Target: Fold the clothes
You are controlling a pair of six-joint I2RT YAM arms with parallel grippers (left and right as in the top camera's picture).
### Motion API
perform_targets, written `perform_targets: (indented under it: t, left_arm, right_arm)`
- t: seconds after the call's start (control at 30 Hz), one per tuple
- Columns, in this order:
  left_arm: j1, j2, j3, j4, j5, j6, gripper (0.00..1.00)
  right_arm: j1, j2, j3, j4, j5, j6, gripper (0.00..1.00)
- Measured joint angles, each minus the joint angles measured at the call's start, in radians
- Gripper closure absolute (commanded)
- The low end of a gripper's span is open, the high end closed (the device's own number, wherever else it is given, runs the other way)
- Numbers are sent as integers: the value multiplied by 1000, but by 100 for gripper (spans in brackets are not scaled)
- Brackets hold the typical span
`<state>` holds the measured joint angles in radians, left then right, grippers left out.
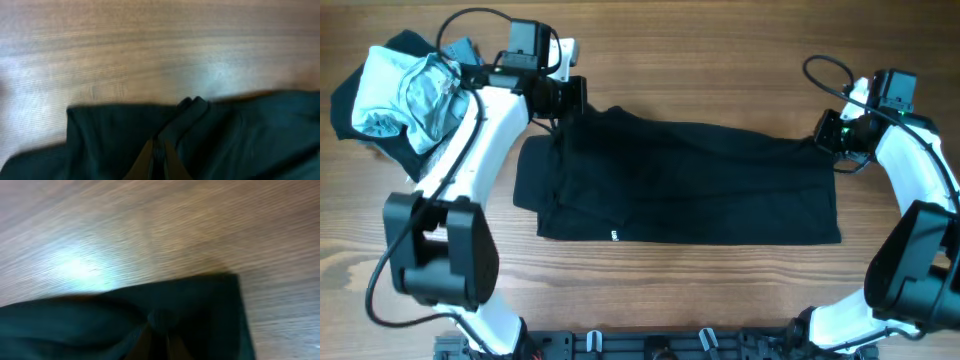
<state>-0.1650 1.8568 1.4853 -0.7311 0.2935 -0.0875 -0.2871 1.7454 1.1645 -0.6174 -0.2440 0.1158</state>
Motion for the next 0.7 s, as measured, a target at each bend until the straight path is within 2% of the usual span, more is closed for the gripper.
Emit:
perform_targets:
  t: [0.17,0.3,0.6,0.63,0.67,0.7]
  left_arm:
    - [0,-10,0,-125,-7,8,96]
    - [0,-10,-1,-257,-8,12,96]
    - [0,-10,-2,-497,-37,16,96]
    - [0,-10,-2,-522,-42,15,96]
    - [0,-10,-2,-540,-44,15,93]
    - [-2,-10,-2,-552,-45,15,73]
  right_arm:
    - [-32,-81,1,-118,20,93,96]
    - [-118,-90,1,-266,73,211,96]
    - [-137,-90,1,-348,77,170,89]
    - [-137,-90,1,-351,77,167,83]
    - [-137,-90,1,-352,77,166,67]
    - [-137,-90,1,-351,77,162,43]
